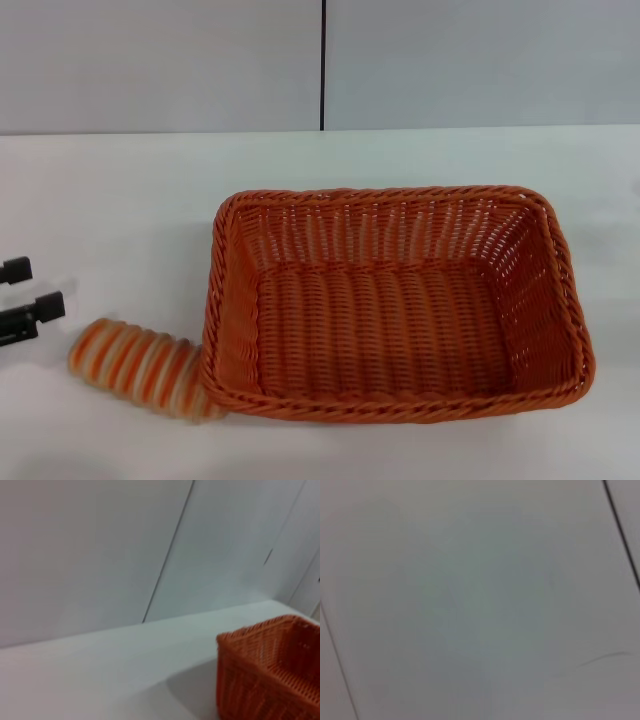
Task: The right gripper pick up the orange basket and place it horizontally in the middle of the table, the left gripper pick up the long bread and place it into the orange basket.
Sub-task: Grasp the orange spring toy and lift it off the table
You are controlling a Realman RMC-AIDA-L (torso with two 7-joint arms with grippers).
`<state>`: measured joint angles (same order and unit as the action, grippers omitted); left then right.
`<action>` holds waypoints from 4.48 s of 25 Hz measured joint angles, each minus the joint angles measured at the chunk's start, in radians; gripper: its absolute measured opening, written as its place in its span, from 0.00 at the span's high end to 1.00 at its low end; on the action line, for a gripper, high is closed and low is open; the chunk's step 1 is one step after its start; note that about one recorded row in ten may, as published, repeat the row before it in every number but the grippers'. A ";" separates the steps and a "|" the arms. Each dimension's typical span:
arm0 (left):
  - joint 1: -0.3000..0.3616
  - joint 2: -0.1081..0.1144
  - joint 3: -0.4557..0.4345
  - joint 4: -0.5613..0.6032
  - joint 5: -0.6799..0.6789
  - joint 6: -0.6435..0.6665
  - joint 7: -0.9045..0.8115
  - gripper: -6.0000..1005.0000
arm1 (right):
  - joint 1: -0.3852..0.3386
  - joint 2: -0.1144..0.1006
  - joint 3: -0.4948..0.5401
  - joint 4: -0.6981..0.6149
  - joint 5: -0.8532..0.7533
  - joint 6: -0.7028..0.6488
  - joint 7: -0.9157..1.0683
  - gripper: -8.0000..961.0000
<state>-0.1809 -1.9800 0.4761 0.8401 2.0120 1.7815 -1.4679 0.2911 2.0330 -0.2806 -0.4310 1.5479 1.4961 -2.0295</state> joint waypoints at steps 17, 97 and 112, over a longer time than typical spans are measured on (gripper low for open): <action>-0.003 -0.026 0.003 -0.075 0.069 -0.112 0.066 0.19 | 0.016 -0.003 0.008 0.005 0.003 -0.004 0.000 0.49; -0.074 -0.045 0.018 -0.128 0.198 -0.111 0.065 0.60 | 0.032 0.000 0.020 0.006 0.003 -0.016 0.011 0.49; -0.080 -0.045 0.018 -0.128 0.198 -0.108 0.066 0.72 | 0.038 0.001 0.020 0.006 0.010 -0.018 0.011 0.49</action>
<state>-0.2608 -2.0249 0.4939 0.7118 2.2104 1.6735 -1.4020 0.3293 2.0342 -0.2608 -0.4249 1.5574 1.4786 -2.0186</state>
